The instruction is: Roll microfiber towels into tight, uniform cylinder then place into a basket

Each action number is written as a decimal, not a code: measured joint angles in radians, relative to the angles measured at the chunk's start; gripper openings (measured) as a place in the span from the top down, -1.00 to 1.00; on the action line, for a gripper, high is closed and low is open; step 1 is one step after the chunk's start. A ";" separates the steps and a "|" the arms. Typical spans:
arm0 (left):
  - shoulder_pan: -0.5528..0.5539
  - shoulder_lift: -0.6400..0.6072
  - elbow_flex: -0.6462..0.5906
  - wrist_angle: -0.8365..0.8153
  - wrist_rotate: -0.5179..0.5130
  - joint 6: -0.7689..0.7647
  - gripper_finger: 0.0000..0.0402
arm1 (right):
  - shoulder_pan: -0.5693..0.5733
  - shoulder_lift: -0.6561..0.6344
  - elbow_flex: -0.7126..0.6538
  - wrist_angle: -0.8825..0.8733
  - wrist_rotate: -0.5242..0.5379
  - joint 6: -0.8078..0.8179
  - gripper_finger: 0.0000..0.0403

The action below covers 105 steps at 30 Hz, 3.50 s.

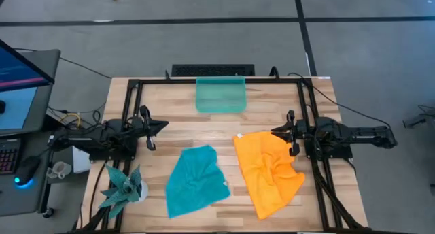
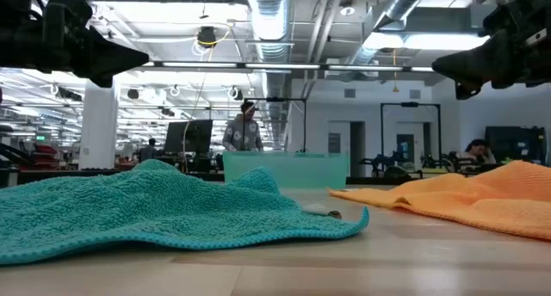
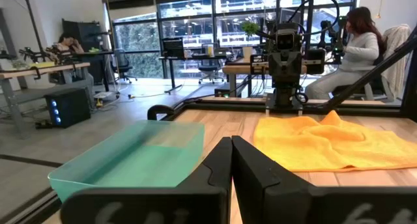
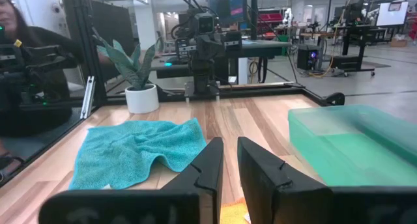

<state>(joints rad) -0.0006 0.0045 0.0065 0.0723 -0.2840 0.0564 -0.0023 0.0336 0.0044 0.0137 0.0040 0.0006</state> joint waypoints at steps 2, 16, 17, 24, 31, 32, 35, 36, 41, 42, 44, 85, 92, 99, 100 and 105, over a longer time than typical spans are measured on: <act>0.000 0.000 0.000 0.000 0.000 0.000 1.00 | 0.000 0.000 0.000 0.000 0.000 0.000 0.65; 0.000 0.000 0.000 0.000 0.000 0.000 1.00 | 0.000 0.000 0.000 0.000 0.000 0.000 0.65; 0.000 0.000 0.000 0.000 0.000 0.000 1.00 | 0.000 0.000 0.000 0.000 0.000 0.000 0.65; 0.000 0.000 0.000 0.000 0.000 0.000 1.00 | 0.000 0.000 0.000 0.000 0.000 0.000 0.65; 0.000 0.000 0.000 0.000 0.000 0.000 1.00 | 0.000 0.000 0.000 0.000 0.000 0.000 0.65; 0.000 0.000 0.000 0.000 0.000 0.000 1.00 | 0.000 0.000 0.000 0.000 0.000 0.000 0.65; 0.000 0.000 0.000 0.000 0.000 0.000 1.00 | 0.000 0.000 0.000 0.000 0.000 0.000 0.65; 0.000 0.000 0.000 0.000 0.000 0.000 1.00 | 0.000 0.000 0.000 0.000 0.000 0.000 0.65; 0.000 0.000 0.000 0.000 0.000 0.000 1.00 | 0.000 0.000 0.000 0.000 0.000 0.000 0.65; 0.000 0.000 0.000 0.000 0.000 0.000 1.00 | 0.000 0.000 0.000 0.000 0.000 0.000 0.65; 0.000 0.000 0.000 0.000 0.000 0.000 1.00 | 0.000 0.000 0.000 0.000 0.000 0.000 0.65; 0.000 0.000 0.000 -0.001 0.010 -0.038 0.73 | 0.000 0.000 0.000 0.000 0.000 0.000 0.65; 0.000 0.000 0.000 -0.001 0.011 -0.068 0.22 | 0.000 0.000 0.000 0.000 0.000 0.000 0.65; 0.000 0.000 0.000 0.015 0.011 -0.103 -0.03 | 0.000 0.000 0.000 0.000 0.000 0.000 0.65; 0.000 0.000 0.000 0.040 0.010 -0.103 -0.04 | 0.000 0.000 0.000 0.000 0.000 0.000 0.65; 0.000 0.004 0.050 0.116 0.047 -0.040 -0.02 | 0.000 0.000 0.000 0.000 0.000 0.000 0.65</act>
<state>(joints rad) -0.0004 0.0088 0.0563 0.1883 -0.2369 0.0164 -0.0021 0.0338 0.0044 0.0138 0.0040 0.0006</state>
